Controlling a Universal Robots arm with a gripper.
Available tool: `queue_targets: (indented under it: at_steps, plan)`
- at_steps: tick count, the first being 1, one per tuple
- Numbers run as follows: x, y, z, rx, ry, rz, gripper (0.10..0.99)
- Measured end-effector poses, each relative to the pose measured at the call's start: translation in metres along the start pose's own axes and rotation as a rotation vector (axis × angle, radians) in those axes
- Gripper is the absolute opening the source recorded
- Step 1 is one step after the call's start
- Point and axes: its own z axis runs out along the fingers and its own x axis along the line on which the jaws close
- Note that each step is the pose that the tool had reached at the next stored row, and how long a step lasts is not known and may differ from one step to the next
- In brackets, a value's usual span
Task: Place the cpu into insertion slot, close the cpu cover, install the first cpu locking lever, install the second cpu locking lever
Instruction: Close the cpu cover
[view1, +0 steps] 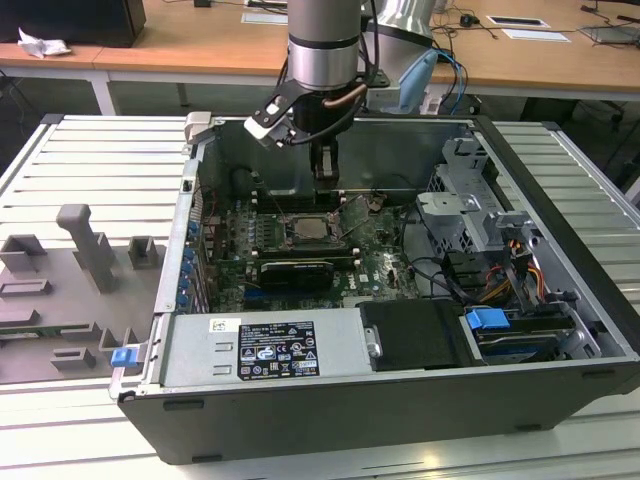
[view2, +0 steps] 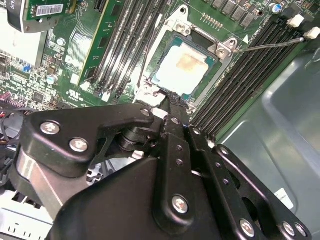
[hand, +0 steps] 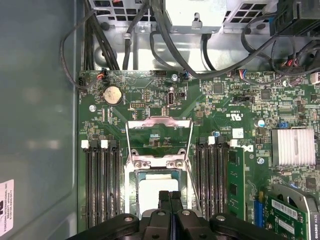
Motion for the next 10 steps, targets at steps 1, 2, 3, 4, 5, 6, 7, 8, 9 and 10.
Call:
queue_targets:
  at_steps: [1, 2, 3, 4, 5, 6, 7, 8, 9, 10]
  plan:
    - [0.0000, 0.0000, -0.0004, 0.000, -0.0001, 0.000, 0.106]
    - [0.0000, 0.0000, -0.0006, 0.000, -0.0002, 0.000, 0.106]
    - [0.0000, 0.0001, -0.0012, 0.000, -0.0004, 0.000, 0.106]
    - [0.0000, 0.0001, -0.0016, 0.000, -0.0007, 0.000, 0.106]
    - [0.0000, 0.0001, -0.0016, 0.000, -0.0008, 0.000, 0.106]
    - [0.0000, 0.0002, -0.0016, 0.000, -0.0009, 0.000, 0.106]
    - [-0.0001, 0.0010, -0.0017, 0.000, -0.0012, 0.000, 0.106]
    - [-0.0001, 0.0022, -0.0016, 0.000, -0.0012, 0.000, 0.106]
    - [0.0000, 0.0039, -0.0015, 0.000, -0.0012, 0.000, 0.106]
    - [0.0000, 0.0059, -0.0013, 0.000, -0.0013, 0.000, 0.106]
